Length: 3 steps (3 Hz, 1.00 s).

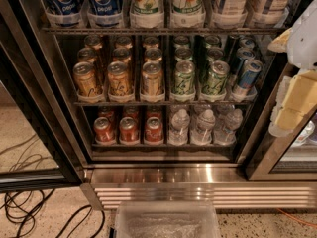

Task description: Pick redbull can from middle shelf of fridge

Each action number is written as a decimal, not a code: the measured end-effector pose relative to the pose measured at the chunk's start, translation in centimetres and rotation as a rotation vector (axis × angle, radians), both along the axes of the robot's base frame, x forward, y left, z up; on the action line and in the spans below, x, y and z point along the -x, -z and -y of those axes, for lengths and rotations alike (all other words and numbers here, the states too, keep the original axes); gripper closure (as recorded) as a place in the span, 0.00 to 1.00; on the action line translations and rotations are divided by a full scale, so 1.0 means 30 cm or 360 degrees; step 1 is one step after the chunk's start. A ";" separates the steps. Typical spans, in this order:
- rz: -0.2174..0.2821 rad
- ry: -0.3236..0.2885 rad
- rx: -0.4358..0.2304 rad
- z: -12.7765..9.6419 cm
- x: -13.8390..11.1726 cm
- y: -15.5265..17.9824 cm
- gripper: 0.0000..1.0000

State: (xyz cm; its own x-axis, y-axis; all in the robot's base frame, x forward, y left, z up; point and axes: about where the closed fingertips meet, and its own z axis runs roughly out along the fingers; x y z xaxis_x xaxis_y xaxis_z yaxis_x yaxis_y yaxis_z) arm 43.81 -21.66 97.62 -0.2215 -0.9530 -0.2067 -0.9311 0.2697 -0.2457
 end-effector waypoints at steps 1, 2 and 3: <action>0.0000 0.0000 0.0000 0.000 0.000 0.000 0.00; -0.0010 0.0012 -0.0010 0.000 0.003 -0.001 0.00; -0.0010 0.0012 -0.0010 -0.001 0.004 -0.017 0.00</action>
Offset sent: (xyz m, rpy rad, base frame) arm -0.0139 0.0003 -0.0404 0.0780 0.1120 -0.0955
